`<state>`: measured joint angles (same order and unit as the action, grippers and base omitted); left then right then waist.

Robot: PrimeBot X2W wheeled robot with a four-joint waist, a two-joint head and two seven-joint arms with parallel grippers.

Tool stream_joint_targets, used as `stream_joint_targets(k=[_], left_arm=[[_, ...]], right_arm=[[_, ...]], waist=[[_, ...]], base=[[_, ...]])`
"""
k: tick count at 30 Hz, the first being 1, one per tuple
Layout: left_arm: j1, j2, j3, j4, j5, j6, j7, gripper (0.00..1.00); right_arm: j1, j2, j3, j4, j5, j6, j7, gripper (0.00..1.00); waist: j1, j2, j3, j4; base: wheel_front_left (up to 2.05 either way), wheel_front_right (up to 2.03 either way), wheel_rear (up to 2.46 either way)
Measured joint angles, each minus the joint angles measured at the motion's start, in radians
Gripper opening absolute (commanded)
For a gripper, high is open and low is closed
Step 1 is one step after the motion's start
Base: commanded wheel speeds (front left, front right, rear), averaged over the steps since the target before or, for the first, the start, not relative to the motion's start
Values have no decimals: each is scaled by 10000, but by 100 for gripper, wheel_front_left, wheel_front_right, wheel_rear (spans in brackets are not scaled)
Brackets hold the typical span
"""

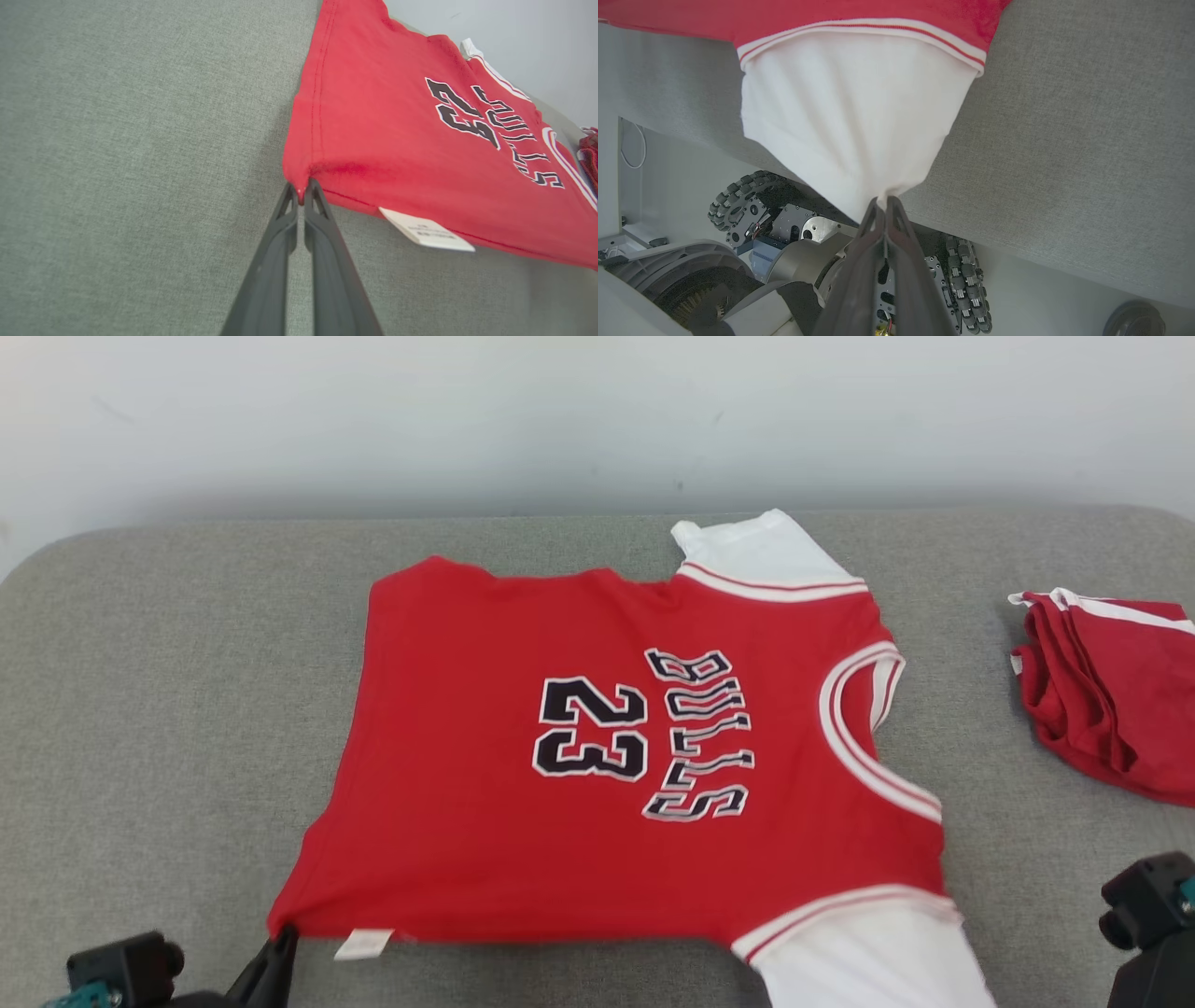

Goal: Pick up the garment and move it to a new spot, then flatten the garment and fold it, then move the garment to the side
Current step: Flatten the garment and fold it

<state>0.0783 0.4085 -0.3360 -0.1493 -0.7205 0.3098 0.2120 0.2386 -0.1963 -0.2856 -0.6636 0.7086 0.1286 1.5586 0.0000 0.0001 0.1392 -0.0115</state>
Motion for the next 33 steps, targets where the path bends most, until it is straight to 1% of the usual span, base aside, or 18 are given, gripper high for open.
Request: stream_joint_targets(k=[4,12,18,23,26,28,30,33], left_arm=[[576,314,50,-349,84,328,278,0],[1604,1037,-48,-1212,98,688,1177,0],[2084,1145,-65,-1810,-50,905,1521,0],[2271,1321,-251,-2033,-107,947,1985,0],[2259,1476,-155,-2184,-104,976,2052,0],[2132,1582,-146,-2176,-29,928,2038,0],[1803,1613,-217,-2125,12,782,2073,0],[1243,1701,-359,-1965,196,635,2259,0]], right_arm=[[545,61,2,-88,199,0,12,0],[1680,341,19,-403,639,0,36,0],[1961,545,-416,-786,639,0,36,0],[2009,535,-443,-963,683,0,38,0],[1972,568,-518,-1137,830,0,36,0],[1639,548,-504,-1160,959,0,-38,0],[1177,516,-374,-1126,1197,2,-222,0],[301,282,-192,-980,1544,4,-587,0]], waist=[[0,0,5,-28],[0,0,139,118],[0,0,219,186],[0,0,243,222],[0,-1,295,264],[0,-1,341,275],[0,0,397,277],[1,0,488,268]], base=[[0,0,0],[0,0,0],[0,0,0],[0,0,0],[0,0,0],[0,0,0],[0,0,0],[0,0,0]])
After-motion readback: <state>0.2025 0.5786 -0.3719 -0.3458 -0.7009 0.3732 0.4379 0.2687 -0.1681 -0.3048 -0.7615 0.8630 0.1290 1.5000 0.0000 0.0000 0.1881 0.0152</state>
